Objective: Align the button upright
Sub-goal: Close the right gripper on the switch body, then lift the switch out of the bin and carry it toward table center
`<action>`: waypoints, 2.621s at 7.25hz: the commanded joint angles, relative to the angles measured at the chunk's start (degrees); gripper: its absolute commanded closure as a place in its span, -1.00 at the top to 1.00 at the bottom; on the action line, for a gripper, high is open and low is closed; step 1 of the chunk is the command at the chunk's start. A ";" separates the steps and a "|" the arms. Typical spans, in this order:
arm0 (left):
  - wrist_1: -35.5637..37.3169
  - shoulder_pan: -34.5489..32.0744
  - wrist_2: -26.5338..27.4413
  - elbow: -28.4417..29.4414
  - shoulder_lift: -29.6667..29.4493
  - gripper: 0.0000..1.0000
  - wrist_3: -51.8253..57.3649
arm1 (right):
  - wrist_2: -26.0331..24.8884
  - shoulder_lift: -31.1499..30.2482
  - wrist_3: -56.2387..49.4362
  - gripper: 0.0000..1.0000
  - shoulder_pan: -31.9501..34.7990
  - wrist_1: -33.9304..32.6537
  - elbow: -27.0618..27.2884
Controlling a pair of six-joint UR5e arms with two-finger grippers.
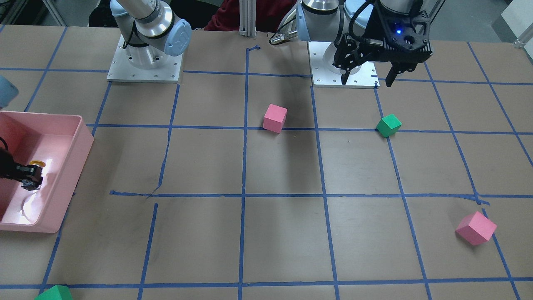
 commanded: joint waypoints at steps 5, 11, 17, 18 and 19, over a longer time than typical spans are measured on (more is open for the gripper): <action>0.00 0.00 -0.07 0.00 0.00 1.00 0.00 | 0.24 -5.92 1.28 -1.00 8.50 14.39 -12.81; 0.00 0.00 -0.07 0.00 0.00 1.00 -0.09 | 0.85 0.29 33.48 -1.00 35.38 3.54 -13.00; 0.00 0.00 0.02 -0.09 0.00 1.00 0.00 | 7.69 16.37 48.12 -1.00 46.76 -2.64 -25.03; 0.00 0.00 0.02 -0.09 0.00 1.00 -0.09 | 7.80 17.09 50.40 -1.00 48.59 -2.74 -25.56; 0.00 0.00 0.02 -0.09 0.00 1.00 0.00 | 7.80 17.79 50.77 -1.00 49.66 -2.83 -25.74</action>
